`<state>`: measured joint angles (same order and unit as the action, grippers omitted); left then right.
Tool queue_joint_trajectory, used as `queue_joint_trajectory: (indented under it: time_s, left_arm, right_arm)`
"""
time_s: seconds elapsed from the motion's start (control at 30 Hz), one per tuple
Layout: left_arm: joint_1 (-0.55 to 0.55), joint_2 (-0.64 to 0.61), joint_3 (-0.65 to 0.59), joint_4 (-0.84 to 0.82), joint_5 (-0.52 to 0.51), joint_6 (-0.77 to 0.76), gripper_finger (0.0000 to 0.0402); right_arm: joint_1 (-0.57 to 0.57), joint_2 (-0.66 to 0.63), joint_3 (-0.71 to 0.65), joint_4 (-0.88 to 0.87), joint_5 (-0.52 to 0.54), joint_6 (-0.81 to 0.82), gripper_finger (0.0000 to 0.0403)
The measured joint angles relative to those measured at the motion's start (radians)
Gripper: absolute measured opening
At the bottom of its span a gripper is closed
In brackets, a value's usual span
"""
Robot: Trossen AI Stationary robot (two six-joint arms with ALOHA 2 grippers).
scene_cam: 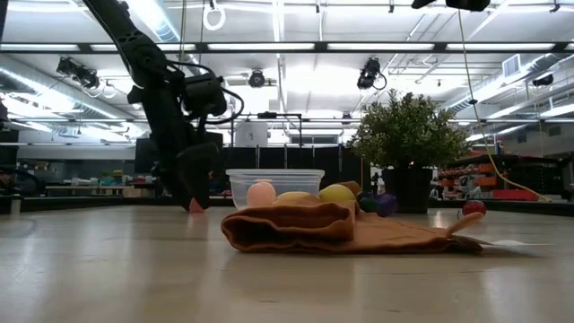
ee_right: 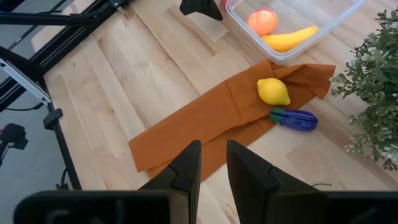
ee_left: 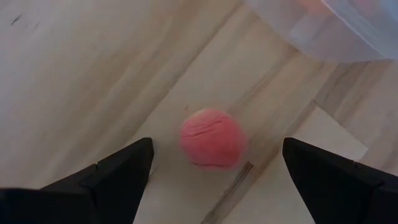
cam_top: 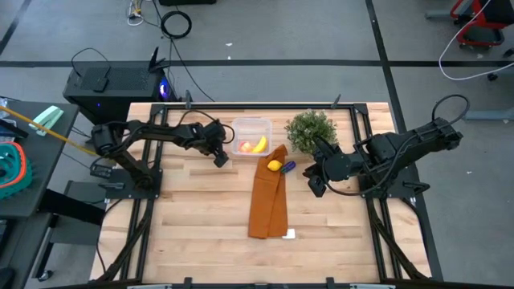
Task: Pick and placing Produce into tupperware
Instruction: Put the pink peach into the transparent bin
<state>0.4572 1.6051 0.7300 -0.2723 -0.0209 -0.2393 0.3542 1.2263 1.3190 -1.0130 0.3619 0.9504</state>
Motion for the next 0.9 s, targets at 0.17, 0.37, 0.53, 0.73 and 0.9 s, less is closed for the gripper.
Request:
queue_joint_trajectory:
  time_s: [0.17,0.37,0.53,0.73,0.9]
  left_arm:
    - [0.0,0.005,0.0,0.019,0.0,0.0,0.0368]
    - [0.0,0.007,0.0,0.032,0.004,-0.003,0.0368]
    - [0.0,0.007,-0.001,0.032,0.005,-0.003,0.0357]
    - [0.0,0.007,-0.001,0.032,0.002,-0.011,0.0319]
    - [0.001,0.008,-0.001,0.032,0.002,-0.011,0.029]
  right_arm:
    - [0.0,0.0,0.0,0.001,0.0,0.0,0.0083]
    - [0.0,0.0,0.0,0.001,0.0,0.0,0.0083]
    - [0.0,0.0,0.0,0.001,0.0,0.0,0.0083]
    - [0.0,0.0,0.0,0.001,0.0,0.0,0.0083]
    - [0.0,0.0,0.0,0.001,0.0,0.0,0.0083]
